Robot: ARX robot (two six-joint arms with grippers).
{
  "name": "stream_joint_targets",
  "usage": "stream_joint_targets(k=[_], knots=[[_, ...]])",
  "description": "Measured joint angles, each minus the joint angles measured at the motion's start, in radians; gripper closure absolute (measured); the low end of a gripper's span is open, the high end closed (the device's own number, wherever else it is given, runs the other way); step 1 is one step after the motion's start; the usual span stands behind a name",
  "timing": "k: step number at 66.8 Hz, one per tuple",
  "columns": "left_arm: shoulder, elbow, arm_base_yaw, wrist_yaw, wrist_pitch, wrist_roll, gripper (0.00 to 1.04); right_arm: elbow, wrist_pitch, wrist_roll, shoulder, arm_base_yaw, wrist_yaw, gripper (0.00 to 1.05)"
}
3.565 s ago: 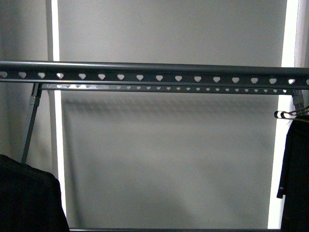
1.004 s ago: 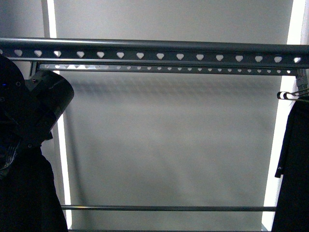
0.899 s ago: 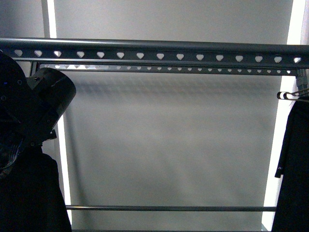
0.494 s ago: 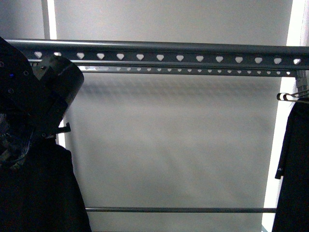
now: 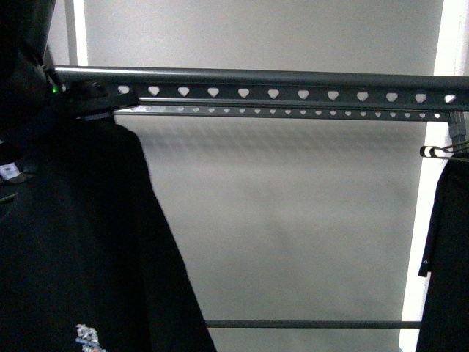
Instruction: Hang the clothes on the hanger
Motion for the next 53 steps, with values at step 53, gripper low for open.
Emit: stream_joint_targets(k=[53], knots=[[-0.14, 0.099, -0.11, 1.384, 0.172, 0.254, 0.5, 0.0, 0.0, 0.0, 0.0, 0.0, 0.0, 0.07]])
